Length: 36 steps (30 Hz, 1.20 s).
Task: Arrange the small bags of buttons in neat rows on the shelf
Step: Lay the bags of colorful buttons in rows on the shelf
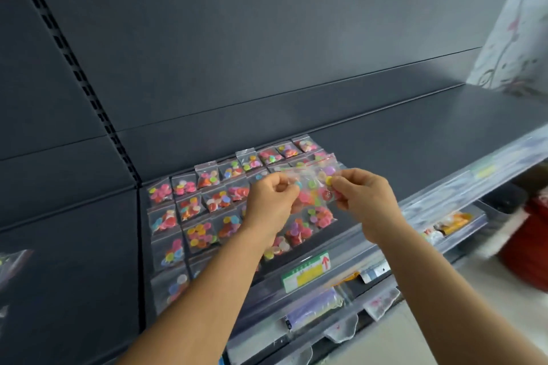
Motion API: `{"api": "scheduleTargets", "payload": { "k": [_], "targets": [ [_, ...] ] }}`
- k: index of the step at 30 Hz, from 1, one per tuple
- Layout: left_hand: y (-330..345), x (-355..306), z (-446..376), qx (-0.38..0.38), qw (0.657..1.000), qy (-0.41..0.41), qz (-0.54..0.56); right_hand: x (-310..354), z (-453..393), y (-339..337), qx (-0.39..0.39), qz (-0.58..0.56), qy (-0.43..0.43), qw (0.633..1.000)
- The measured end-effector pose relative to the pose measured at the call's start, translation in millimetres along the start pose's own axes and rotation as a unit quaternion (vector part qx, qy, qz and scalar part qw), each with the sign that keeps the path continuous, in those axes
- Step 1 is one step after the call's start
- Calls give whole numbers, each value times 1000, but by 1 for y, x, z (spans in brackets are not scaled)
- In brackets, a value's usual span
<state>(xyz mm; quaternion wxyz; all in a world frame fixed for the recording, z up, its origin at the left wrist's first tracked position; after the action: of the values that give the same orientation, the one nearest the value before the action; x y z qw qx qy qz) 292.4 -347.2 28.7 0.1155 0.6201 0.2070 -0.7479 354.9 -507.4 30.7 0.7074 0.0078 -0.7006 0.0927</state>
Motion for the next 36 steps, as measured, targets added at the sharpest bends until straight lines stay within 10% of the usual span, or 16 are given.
{"api": "scheduleTargets", "payload": {
  "k": [13, 25, 36],
  "targets": [
    [59, 5, -40, -14, 990, 27, -135, -18, -65, -58, -17, 110, 10, 994],
    [100, 16, -22, -94, 966, -55, -233, -45, -110, -67, 220, 271, 29, 937],
    [121, -4, -5, -136, 878, 87, -450, -28, -98, -65, 292, 398, -228, 840]
  ]
}}
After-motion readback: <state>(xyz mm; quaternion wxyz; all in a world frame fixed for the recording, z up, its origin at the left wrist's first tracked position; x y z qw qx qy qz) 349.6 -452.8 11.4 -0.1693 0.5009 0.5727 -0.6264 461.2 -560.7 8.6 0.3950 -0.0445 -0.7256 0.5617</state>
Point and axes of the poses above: each hand's wrist, its own z-axis away from the middle knuckle, its own y-axis out of the palm, x = y × z, the point moved 5 cm from there along -z, towards the middle knuckle, and after that the axes turned 5 degrees about -y, right-handed, at the moved point
